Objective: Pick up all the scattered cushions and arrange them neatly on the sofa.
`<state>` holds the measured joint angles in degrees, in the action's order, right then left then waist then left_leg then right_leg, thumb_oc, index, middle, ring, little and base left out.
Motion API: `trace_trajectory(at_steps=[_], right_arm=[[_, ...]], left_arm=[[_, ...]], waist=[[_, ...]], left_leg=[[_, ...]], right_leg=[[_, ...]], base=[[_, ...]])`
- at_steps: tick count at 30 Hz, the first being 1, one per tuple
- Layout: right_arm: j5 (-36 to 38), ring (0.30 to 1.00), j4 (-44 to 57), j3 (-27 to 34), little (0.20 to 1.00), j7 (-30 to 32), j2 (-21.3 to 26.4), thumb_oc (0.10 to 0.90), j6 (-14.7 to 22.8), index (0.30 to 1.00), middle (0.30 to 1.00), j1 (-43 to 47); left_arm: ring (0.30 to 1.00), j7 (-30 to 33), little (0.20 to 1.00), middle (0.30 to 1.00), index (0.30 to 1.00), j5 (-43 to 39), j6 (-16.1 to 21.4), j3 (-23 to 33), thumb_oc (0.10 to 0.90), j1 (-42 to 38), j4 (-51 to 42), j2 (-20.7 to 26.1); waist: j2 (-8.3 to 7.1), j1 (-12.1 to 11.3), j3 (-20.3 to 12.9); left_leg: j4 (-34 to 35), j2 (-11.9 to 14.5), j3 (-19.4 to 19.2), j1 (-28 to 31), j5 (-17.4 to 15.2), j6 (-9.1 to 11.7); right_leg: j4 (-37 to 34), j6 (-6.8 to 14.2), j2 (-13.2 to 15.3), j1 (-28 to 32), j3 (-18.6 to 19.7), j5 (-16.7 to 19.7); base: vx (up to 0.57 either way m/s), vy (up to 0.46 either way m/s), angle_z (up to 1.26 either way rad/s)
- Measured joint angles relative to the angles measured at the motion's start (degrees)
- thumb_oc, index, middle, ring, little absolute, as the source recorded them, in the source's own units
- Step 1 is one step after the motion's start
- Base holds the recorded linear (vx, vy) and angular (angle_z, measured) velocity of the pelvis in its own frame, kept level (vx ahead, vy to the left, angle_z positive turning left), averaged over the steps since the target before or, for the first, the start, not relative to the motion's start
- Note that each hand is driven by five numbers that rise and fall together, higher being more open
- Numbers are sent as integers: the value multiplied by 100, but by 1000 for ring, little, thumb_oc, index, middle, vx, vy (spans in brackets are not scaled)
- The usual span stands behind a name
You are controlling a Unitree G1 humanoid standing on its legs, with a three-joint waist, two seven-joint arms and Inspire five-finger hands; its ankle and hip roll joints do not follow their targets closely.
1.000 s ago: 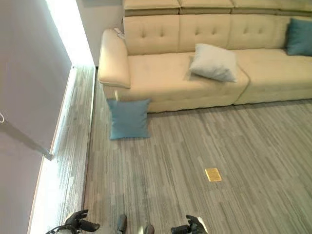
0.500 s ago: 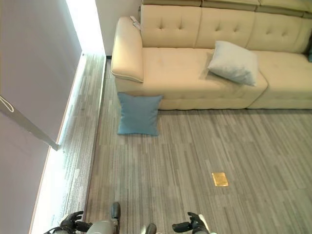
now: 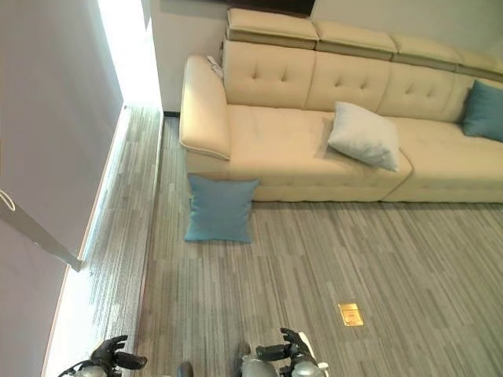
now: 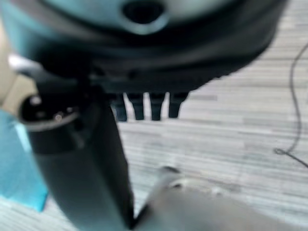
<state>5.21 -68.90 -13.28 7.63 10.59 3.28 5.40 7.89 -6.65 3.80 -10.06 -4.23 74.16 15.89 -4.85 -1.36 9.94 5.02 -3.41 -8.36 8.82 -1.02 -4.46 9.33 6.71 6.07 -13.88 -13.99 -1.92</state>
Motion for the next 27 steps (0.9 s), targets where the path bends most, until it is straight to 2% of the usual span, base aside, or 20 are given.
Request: trace_trajectory(at_steps=[1, 2, 3, 4, 5, 6, 7, 9, 12, 13, 15, 18, 20, 21, 22, 23, 24, 25, 26, 27], right_arm=[[39, 900, -7, 33, 900, 6, -1, 800, 1, 900, 900, -45], [56, 900, -16, 45, 900, 7, -1, 800, 6, 900, 900, -87], [69, 900, -48, 99, 900, 7, 0, 800, 3, 900, 900, -118], [65, 900, -81, 151, 900, 11, 13, 800, -7, 900, 900, -154], [65, 900, -178, 150, 900, 11, 21, 800, -12, 900, 900, -186], [65, 900, -201, 148, 900, 9, 19, 800, -16, 900, 900, -204], [67, 900, -219, 148, 900, 9, 38, 800, -15, 900, 900, -240], [106, 900, -217, 132, 900, 11, 75, 800, -6, 900, 900, -251], [288, 900, -268, 124, 900, 8, 171, 800, -9, 900, 900, -225], [303, 900, -266, 127, 900, 11, 172, 800, -7, 900, 900, -211], [320, 900, -290, 127, 900, 16, 195, 800, -13, 900, 900, -217], [359, 900, -290, 128, 900, 13, 188, 800, -14, 900, 900, -205], [364, 900, -300, 135, 900, 15, 187, 800, -60, 900, 900, -231], [365, 900, -314, 138, 900, 18, 201, 800, -57, 900, 900, -256], [365, 900, -362, 146, 900, 27, 236, 800, -55, 900, 900, -261], [365, 900, -388, 147, 900, 28, 247, 800, -54, 900, 900, -263], [364, 900, -392, 152, 900, 27, 264, 800, -51, 900, 900, -280], [360, 900, -464, 149, 900, 27, 216, 800, -20, 900, 900, -306], [359, 900, -489, 146, 900, 19, 202, 800, -21, 900, 900, -337], [359, 900, -491, 147, 900, 14, 202, 800, -26, 900, 900, -403]], left_arm=[[900, -11, 900, 900, 900, 2, -2, -1, 800, 108, -13, 0], [900, -16, 900, 900, 900, 2, -1, -2, 800, 157, -34, 0], [900, -18, 900, 900, 900, 3, -4, -13, 800, 268, -25, -28], [900, -41, 900, 900, 900, 3, -5, -24, 800, 366, -26, -48], [900, -82, 900, 900, 900, 5, -14, -44, 800, 401, -16, -39], [900, -92, 900, 900, 900, 5, -18, -47, 800, 403, -6, -29], [900, -103, 900, 900, 900, 5, -23, -48, 800, 406, -4, -46], [900, -99, 900, 900, 900, 2, -18, -15, 800, 366, -5, -67], [900, -99, 900, 900, 900, -2, 13, 12, 800, 114, -60, -76], [900, -101, 900, 900, 900, -5, 31, 10, 800, 86, -111, -63], [900, -102, 900, 900, 900, -9, 43, 1, 800, -64, -130, -63], [900, -103, 900, 900, 900, -8, 47, -13, 800, -262, -260, -38], [900, -115, 900, 900, 900, -21, 85, -49, 800, -325, -256, -73], [900, -114, 900, 900, 900, -42, 105, -47, 800, -320, -283, -94], [900, -126, 900, 900, 900, -127, 105, -24, 800, -312, -279, -130], [900, -130, 900, 900, 900, -130, 105, -20, 800, -302, -279, -152], [900, -128, 900, 900, 900, -146, 98, -30, 800, -267, -268, -173], [900, -159, 900, 900, 900, -168, 98, 24, 800, -232, -104, -182], [900, -168, 900, 900, 900, -169, 87, 67, 800, -212, -34, -212], [900, -174, 900, 900, 900, -170, 76, 71, 800, -140, -40, -222]], waist=[[-87, 43, -17], [-92, 55, -15], [-122, 54, -80], [-43, 46, -148], [40, 34, -183], [34, 24, -188], [20, -75, -196], [3, -77, -193], [-21, -101, -156], [-30, -79, -150], [-102, -65, -79], [-158, -66, 63], [-201, -88, 159], [-189, -92, 168], [-93, -92, 192], [-40, -98, 164], [51, -91, 123], [46, -72, 66], [56, -80, -25], [85, -87, -77]], left_leg=[[1, -49, 43, 120, -47, 38], [0, -72, 114, 199, -126, 65], [-1, -26, 250, 394, -248, 172], [-40, 121, 332, 472, -370, 284], [-284, 307, 468, 424, -518, 421], [-441, 340, 516, 371, -569, 470], [-818, 375, 589, 277, -628, 558], [-1705, 438, 673, -108, -784, 775], [-3909, 474, 801, -1240, -807, 1052], [-3994, 467, 819, -1407, -815, 1033], [-3880, 485, 767, -1698, -811, 976], [-2696, 537, 523, -1857, -735, 782], [-1484, 445, 603, -1943, -385, 833], [-1232, 438, 564, -1956, -160, 825], [-935, 444, 572, -1985, 76, 888], [-861, 451, 565, -1987, 132, 873], [-904, 456, 584, -1988, 222, 801], [-921, 392, 564, -1896, 377, 580], [-866, 341, 563, -1867, 405, 585], [-802, 314, 518, -1799, 681, 418]], right_leg=[[-74, -134, 18, 16, -26, 142], [-62, -207, 18, 50, -30, 248], [-54, -466, -26, 207, 9, 574], [-61, -647, -153, 298, -59, 633], [-228, -729, -325, 506, -159, 539], [-350, -763, -383, 596, -158, 576], [-567, -935, -475, 813, -159, 655], [-930, -1048, -522, 1121, -193, 722], [-1259, -1175, -557, 1348, -270, 723], [-1337, -1248, -559, 1417, -261, 629], [-1460, -1306, -574, 1534, -325, 653], [-1499, -1257, -560, 1559, -357, 508], [-1503, -1162, -561, 1623, -339, 407], [-1501, -1153, -569, 1649, -353, 403], [-1504, -1049, -628, 1727, -332, 330], [-1503, -1014, -650, 1770, -294, 305], [-1502, -950, -686, 1845, -285, 260], [-1501, -826, -598, 1937, -239, 171], [-1452, -767, -575, 1965, -182, 117], [-1364, -650, -537, 1982, -104, 48]], base=[[215, -55, 28], [250, -84, 40], [338, -138, 39], [319, -142, 46], [214, -103, 38], [124, -97, 21], [71, -71, 1], [50, -93, 3], [51, -46, 10], [162, 3, 6], [194, 62, 8], [150, 84, 11], [226, 144, 9], [203, 134, -14], [229, 176, -23], [219, 188, -25], [285, 243, -27], [142, 124, -20], [169, 185, -25], [147, 198, -23]])
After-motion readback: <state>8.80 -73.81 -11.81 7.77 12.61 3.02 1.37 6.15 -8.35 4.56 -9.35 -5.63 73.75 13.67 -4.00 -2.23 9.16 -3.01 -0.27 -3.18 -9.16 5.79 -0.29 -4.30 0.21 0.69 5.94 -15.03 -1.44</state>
